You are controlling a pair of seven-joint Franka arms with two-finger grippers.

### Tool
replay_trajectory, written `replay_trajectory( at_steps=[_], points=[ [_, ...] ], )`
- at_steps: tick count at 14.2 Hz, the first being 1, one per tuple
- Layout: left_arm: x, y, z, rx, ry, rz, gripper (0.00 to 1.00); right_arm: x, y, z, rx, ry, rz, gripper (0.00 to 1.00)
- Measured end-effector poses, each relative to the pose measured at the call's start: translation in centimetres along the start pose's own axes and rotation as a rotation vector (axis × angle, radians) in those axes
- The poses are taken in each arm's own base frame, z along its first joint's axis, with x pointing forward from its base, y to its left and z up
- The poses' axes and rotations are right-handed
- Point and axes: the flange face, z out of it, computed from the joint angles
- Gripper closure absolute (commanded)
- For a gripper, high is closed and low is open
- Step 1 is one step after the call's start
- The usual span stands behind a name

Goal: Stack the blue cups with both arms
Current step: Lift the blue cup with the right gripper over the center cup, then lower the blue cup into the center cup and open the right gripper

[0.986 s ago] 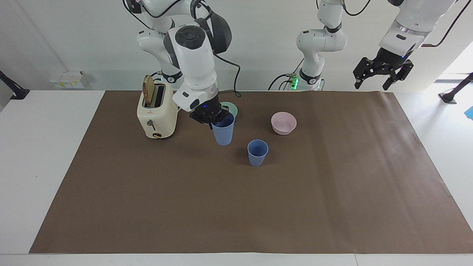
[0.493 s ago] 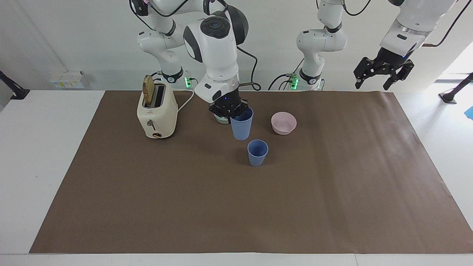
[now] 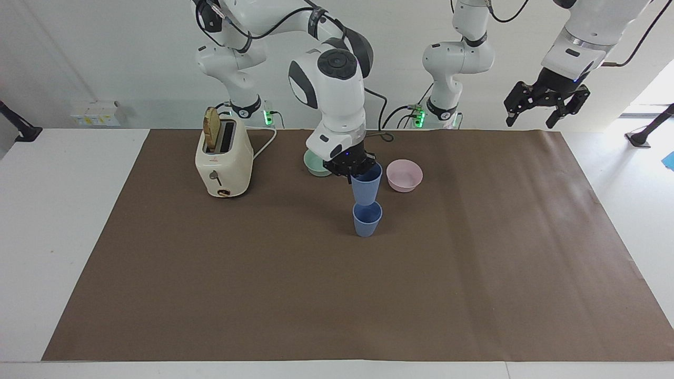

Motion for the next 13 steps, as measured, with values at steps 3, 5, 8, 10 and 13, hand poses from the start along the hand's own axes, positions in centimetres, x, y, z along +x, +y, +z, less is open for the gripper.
replay_trajectory(
  at_steps=[3, 5, 8, 10, 13],
  points=[
    [0.0, 0.0, 0.0, 0.0, 0.0, 0.0, 0.0, 0.9, -0.1, 2.1, 0.005, -0.001, 0.005, 1.0],
    [0.0, 0.0, 0.0, 0.0, 0.0, 0.0, 0.0, 1.1, -0.1, 2.9, 0.003, -0.006, 0.007, 1.0],
    [0.0, 0.0, 0.0, 0.0, 0.0, 0.0, 0.0, 1.3, -0.1, 3.6, -0.003, -0.015, 0.007, 1.0],
    [0.0, 0.0, 0.0, 0.0, 0.0, 0.0, 0.0, 1.3, -0.1, 3.9, -0.005, -0.017, 0.008, 1.0],
    [0.0, 0.0, 0.0, 0.0, 0.0, 0.0, 0.0, 1.6, -0.2, 4.4, 0.001, -0.01, 0.009, 1.0]
  ],
)
